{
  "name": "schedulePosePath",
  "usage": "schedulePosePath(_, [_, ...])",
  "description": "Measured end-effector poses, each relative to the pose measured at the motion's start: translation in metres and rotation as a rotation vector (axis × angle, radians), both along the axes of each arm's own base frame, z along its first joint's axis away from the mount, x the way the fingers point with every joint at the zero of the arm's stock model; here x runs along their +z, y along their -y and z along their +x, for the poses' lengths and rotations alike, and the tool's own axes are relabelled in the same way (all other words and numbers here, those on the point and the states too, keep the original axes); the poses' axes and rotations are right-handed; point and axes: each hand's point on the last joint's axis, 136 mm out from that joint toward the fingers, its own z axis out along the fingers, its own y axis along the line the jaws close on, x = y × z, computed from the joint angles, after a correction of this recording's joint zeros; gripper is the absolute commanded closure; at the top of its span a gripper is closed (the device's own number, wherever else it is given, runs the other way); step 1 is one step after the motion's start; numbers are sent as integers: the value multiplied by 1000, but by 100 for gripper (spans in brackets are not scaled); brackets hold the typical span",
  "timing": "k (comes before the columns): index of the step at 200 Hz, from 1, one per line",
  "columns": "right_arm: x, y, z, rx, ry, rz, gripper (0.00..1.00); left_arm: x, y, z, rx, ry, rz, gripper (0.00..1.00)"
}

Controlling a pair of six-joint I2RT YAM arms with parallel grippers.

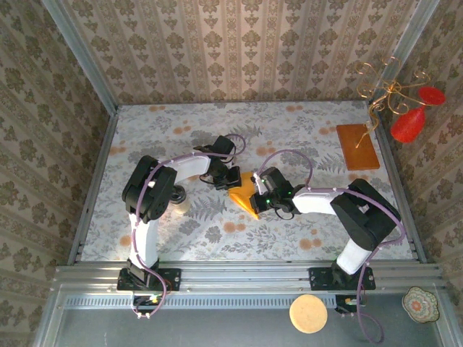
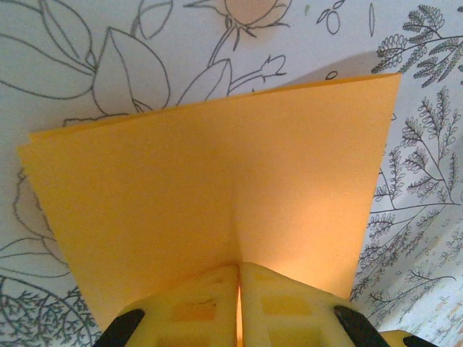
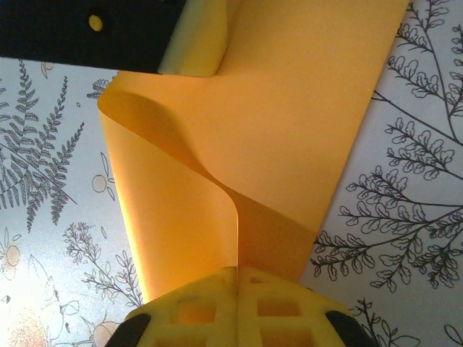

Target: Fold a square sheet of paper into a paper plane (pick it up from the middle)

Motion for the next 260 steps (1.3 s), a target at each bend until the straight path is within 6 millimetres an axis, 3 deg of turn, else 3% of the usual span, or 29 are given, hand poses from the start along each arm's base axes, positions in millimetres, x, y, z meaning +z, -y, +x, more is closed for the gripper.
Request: schedulePosePath(260, [5, -4, 6, 2, 4, 0, 100, -2, -6, 4, -4, -14, 23, 90])
